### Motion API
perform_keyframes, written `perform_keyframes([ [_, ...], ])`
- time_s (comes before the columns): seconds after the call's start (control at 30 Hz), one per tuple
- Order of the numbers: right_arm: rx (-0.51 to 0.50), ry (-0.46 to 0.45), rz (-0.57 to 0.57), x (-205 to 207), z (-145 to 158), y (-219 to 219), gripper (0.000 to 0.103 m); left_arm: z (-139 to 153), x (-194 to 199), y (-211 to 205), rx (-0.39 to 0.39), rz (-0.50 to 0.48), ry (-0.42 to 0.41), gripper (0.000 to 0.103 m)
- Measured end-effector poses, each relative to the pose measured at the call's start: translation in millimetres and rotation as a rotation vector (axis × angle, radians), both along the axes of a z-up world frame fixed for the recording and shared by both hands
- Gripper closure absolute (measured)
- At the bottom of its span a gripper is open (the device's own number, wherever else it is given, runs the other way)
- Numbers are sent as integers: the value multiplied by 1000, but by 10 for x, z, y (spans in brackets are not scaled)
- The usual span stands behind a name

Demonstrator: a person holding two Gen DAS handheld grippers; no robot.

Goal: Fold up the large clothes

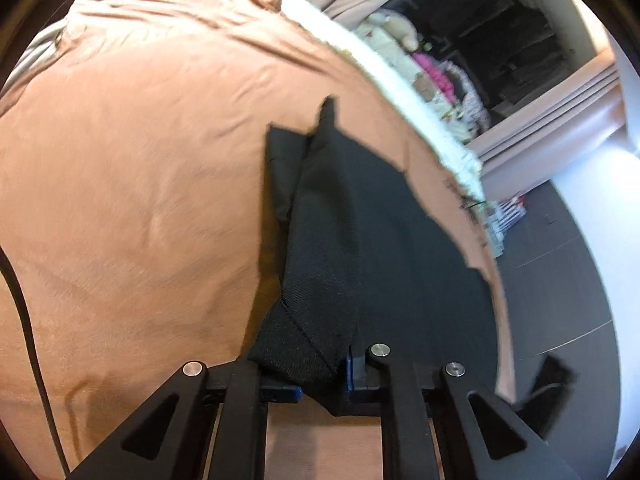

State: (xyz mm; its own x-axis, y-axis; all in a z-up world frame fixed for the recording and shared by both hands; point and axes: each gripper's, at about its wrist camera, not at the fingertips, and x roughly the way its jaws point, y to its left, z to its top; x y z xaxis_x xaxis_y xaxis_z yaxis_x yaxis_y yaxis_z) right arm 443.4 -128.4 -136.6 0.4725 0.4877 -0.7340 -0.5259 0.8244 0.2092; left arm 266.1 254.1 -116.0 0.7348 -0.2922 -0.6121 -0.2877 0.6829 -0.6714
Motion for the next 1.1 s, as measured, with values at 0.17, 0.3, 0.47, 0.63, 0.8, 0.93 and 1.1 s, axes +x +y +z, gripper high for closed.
perform_keyframes([
  [0.17,46,93,-22,73,-184,-12,103,405,74,-196,22,-53,-86,91],
  [0.3,88,138,-14,16,-198,-30,103,682,182,-365,40,-101,-134,92],
  [0.47,82,142,-8,-108,-148,10,103,868,282,-498,62,-140,-156,92],
  [0.63,54,160,-23,-21,-160,116,103,831,290,-451,46,-123,-152,92],
  [0.8,26,178,-46,222,-210,302,103,746,281,-359,25,-82,-123,92],
  [0.93,-3,186,-50,450,-214,482,103,619,218,-243,0,-51,-104,92],
  [1.1,-42,185,-70,768,-191,697,103,426,128,-109,-52,-16,-95,92],
])
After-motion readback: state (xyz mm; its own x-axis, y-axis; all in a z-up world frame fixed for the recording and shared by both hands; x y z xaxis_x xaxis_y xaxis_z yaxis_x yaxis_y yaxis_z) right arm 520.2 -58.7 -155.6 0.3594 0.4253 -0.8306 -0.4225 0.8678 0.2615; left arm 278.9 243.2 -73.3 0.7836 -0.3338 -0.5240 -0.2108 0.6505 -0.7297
